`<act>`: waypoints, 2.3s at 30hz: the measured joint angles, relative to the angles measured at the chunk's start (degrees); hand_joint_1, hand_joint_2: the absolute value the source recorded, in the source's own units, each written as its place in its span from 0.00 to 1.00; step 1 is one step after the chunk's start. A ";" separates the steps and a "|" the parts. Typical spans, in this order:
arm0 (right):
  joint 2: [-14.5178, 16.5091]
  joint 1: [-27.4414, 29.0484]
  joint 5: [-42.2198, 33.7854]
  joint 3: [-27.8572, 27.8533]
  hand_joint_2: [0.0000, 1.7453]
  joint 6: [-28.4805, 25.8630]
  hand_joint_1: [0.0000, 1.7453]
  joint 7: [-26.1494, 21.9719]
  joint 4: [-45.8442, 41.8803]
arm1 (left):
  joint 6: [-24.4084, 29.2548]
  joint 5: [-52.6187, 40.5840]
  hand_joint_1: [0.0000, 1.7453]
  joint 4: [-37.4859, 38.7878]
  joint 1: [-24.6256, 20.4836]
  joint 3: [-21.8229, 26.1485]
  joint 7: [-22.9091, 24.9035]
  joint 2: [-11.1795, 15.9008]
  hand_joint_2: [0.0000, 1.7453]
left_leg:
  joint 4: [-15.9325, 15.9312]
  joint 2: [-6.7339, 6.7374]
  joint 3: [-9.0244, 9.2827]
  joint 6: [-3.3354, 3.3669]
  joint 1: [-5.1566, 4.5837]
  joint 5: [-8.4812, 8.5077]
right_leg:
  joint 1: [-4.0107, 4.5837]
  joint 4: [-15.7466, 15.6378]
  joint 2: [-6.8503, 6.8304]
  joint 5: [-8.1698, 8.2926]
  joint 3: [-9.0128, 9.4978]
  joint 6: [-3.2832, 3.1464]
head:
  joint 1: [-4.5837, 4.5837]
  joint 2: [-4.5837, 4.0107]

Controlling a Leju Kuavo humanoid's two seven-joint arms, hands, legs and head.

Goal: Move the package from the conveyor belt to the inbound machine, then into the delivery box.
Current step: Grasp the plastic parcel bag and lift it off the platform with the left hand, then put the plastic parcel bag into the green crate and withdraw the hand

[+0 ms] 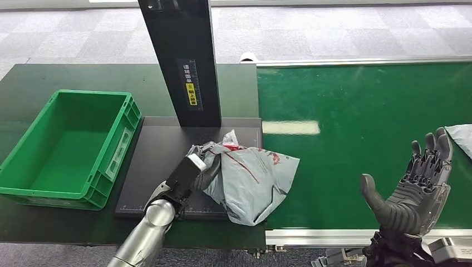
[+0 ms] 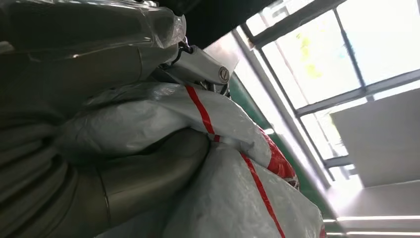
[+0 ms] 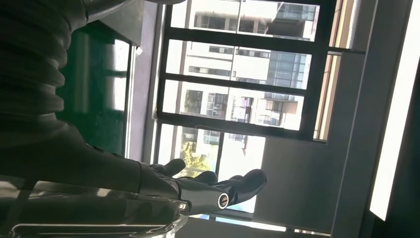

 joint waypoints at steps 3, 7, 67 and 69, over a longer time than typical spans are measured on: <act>0.00 0.60 -0.43 -0.04 1.00 -0.10 0.00 -0.30 0.00 | 1.24 4.00 1.00 -9.09 1.34 1.12 -0.38 1.90 1.00 | -0.01 0.00 0.00 0.00 0.00 0.00 | 0.02 0.00 0.00 0.00 0.00 0.00 | 0.00 0.00; 0.02 1.84 -1.45 -0.09 1.00 -0.36 0.00 -0.46 0.00 | 7.93 5.86 1.00 -17.36 1.46 4.96 -1.50 5.08 1.00 | -0.02 0.03 0.00 -0.01 0.04 0.00 | 0.09 0.01 0.01 -0.01 -0.02 -0.01 | 0.00 0.00; -3.85 -1.67 -7.21 9.87 1.00 2.89 0.00 5.15 14.90 | 8.58 23.02 0.00 14.66 -21.14 33.27 -4.78 15.82 1.00 | -0.03 0.11 -0.08 -0.08 -0.12 0.11 | -0.08 0.02 0.12 0.03 -0.11 -0.04 | 0.03 0.00; -3.51 -1.73 -7.95 10.58 1.00 3.57 0.00 5.92 16.33 | 8.89 26.07 0.00 6.43 -12.93 27.92 -5.81 13.22 1.00 | -0.03 0.10 -0.09 -0.02 -0.20 0.04 | -0.15 0.00 0.11 -0.01 -0.11 0.02 | 0.03 0.00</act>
